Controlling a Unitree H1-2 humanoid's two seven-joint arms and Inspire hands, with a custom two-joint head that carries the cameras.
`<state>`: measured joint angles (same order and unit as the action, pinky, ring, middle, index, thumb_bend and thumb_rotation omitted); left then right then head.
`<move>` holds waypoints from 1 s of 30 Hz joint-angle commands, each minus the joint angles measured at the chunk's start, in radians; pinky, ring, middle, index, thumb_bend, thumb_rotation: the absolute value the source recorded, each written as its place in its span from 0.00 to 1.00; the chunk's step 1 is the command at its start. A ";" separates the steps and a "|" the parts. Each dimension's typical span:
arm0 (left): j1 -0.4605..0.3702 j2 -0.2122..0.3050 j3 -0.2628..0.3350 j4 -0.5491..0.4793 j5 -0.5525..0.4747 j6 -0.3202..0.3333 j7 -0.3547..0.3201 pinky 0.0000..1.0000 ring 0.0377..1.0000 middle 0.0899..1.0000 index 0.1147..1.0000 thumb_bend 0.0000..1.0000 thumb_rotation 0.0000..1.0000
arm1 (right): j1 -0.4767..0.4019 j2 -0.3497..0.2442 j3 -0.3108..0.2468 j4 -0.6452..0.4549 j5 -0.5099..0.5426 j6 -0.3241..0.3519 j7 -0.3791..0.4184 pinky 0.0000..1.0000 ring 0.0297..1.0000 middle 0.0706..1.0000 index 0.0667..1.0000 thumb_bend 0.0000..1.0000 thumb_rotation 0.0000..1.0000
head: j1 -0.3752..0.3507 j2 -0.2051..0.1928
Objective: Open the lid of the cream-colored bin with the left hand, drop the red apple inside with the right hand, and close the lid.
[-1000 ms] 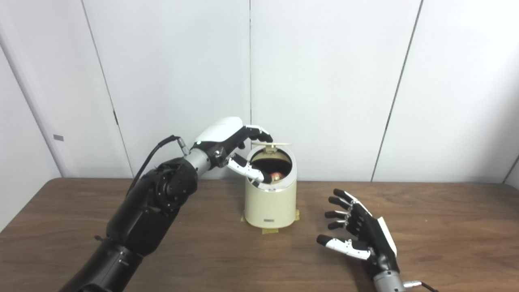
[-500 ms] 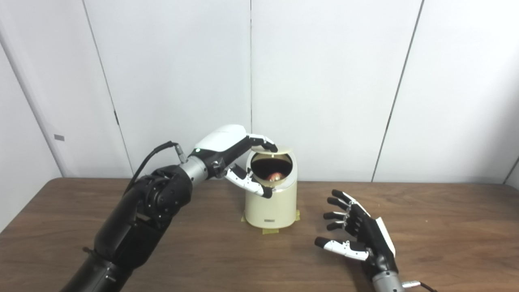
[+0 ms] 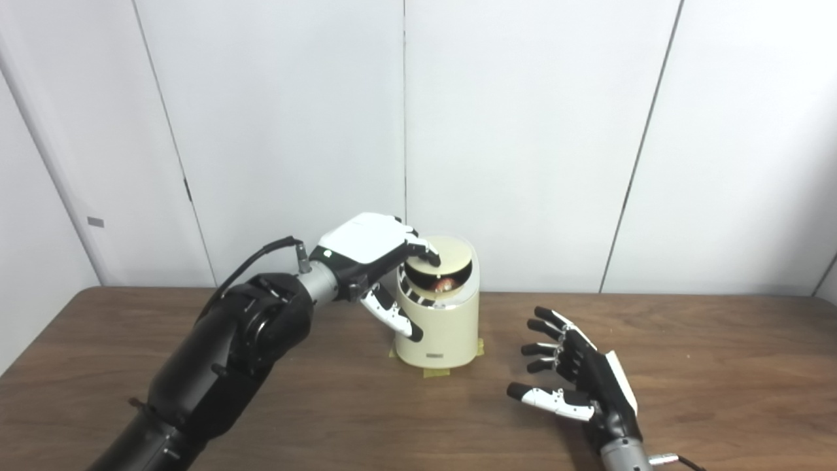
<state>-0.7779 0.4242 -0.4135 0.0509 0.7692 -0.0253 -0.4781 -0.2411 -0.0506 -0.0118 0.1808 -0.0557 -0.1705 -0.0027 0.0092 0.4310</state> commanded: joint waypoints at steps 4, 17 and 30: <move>-0.026 0.009 -0.002 -0.016 0.026 -0.027 0.013 1.00 0.93 0.78 0.77 1.00 0.39 | -0.027 0.009 -0.004 -0.037 0.016 -0.014 -0.004 0.53 0.63 0.77 0.81 0.83 0.14 | -0.002 0.004; 0.039 -0.029 -0.037 0.011 0.080 -0.055 0.047 0.99 0.92 0.79 0.78 0.98 0.40 | -0.025 0.012 -0.003 -0.051 0.031 -0.006 0.000 0.53 0.62 0.78 0.81 0.84 0.15 | -0.011 0.015; 0.061 0.000 -0.121 0.018 0.266 -0.085 0.086 1.00 0.94 0.77 0.75 0.99 0.41 | -0.020 0.012 -0.005 -0.067 0.037 0.014 -0.001 0.54 0.61 0.78 0.81 0.86 0.16 | -0.009 0.021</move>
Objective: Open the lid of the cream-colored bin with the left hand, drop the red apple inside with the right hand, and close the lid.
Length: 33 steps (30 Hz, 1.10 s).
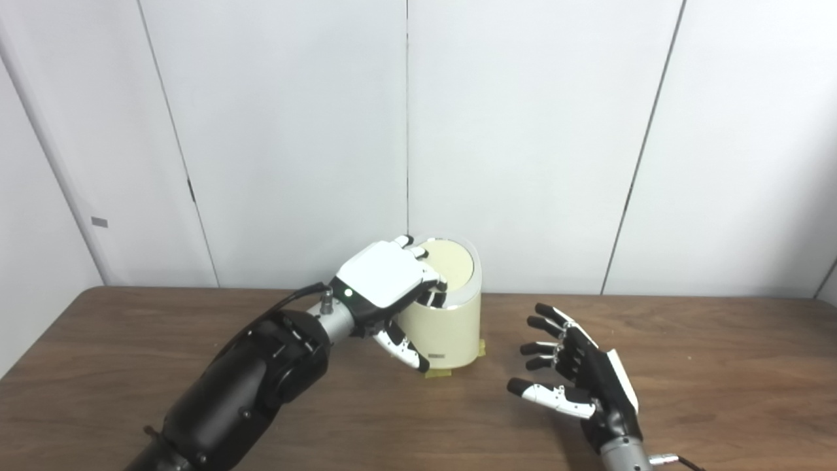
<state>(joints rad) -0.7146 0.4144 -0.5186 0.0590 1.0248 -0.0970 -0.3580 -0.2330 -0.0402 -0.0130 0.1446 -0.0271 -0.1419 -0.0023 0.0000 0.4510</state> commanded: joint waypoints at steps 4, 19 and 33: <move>0.030 -0.005 0.062 -0.050 -0.084 0.009 -0.009 1.00 0.92 0.77 0.76 0.97 0.39 | -0.027 -0.001 -0.004 -0.032 0.009 -0.019 0.000 0.54 0.61 0.78 0.81 0.84 0.15 | 0.003 0.001; 0.276 -0.248 0.515 -0.118 -0.718 -0.042 0.288 0.72 0.79 0.76 0.75 0.75 0.30 | -0.024 -0.017 -0.001 -0.030 0.047 -0.035 0.039 0.51 0.63 0.79 0.81 0.82 0.11 | 0.012 0.004; 0.490 -0.223 0.593 -0.086 -1.022 -0.005 0.214 0.63 0.71 0.77 0.80 0.82 0.26 | -0.001 -0.026 -0.005 -0.064 -0.003 -0.008 0.020 0.53 0.65 0.78 0.81 0.81 0.12 | 0.012 0.015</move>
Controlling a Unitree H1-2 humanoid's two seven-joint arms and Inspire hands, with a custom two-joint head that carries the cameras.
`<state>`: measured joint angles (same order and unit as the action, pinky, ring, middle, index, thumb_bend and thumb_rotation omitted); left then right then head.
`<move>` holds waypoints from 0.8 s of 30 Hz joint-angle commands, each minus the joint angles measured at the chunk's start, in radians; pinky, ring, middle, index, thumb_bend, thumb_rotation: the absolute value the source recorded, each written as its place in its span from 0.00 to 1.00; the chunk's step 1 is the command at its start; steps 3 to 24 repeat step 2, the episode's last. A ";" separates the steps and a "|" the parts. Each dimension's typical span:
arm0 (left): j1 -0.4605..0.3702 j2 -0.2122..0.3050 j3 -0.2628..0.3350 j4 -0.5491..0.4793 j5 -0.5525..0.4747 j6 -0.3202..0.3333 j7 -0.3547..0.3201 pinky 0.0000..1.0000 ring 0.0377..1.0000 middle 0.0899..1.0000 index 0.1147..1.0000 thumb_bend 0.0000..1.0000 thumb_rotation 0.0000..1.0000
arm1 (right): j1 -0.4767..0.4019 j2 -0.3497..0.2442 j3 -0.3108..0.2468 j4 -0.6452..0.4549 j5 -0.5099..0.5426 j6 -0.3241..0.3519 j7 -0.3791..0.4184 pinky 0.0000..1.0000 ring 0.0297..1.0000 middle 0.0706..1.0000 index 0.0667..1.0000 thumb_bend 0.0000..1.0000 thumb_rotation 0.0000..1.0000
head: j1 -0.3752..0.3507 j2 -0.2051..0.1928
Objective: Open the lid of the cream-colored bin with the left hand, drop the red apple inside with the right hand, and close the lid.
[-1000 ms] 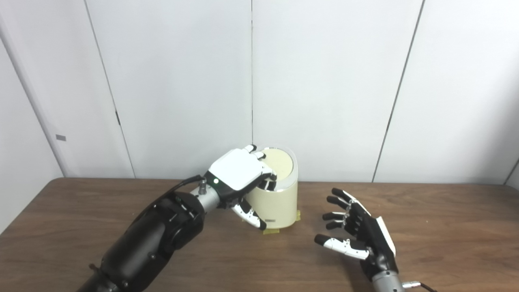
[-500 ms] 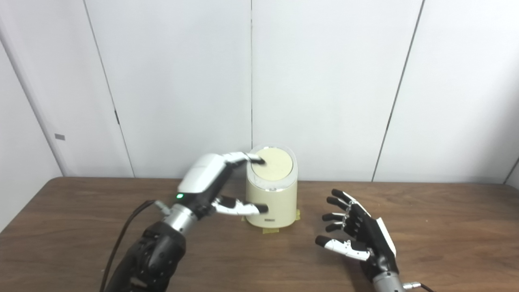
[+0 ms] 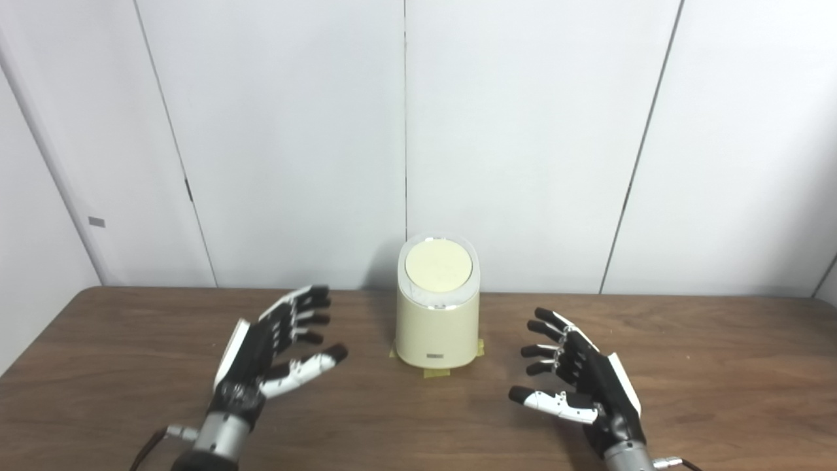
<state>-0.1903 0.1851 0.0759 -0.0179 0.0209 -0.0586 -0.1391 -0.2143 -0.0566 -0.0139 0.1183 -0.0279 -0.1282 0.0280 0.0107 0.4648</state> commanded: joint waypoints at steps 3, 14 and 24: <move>-0.023 0.009 -0.002 0.005 -0.030 -0.062 -0.007 0.61 0.70 0.77 0.80 0.82 0.25 | -0.011 -0.011 -0.004 -0.049 -0.007 -0.018 -0.007 0.53 0.65 0.79 0.81 0.81 0.12 | 0.000 0.002; -0.023 0.009 -0.002 0.005 -0.030 -0.062 -0.007 0.61 0.70 0.77 0.80 0.82 0.25 | -0.011 -0.011 -0.004 -0.049 -0.007 -0.018 -0.007 0.53 0.65 0.79 0.81 0.81 0.12 | 0.000 0.002; -0.023 0.009 -0.002 0.005 -0.030 -0.062 -0.007 0.61 0.70 0.77 0.80 0.82 0.25 | -0.011 -0.011 -0.004 -0.049 -0.007 -0.018 -0.007 0.53 0.65 0.79 0.81 0.81 0.12 | 0.000 0.002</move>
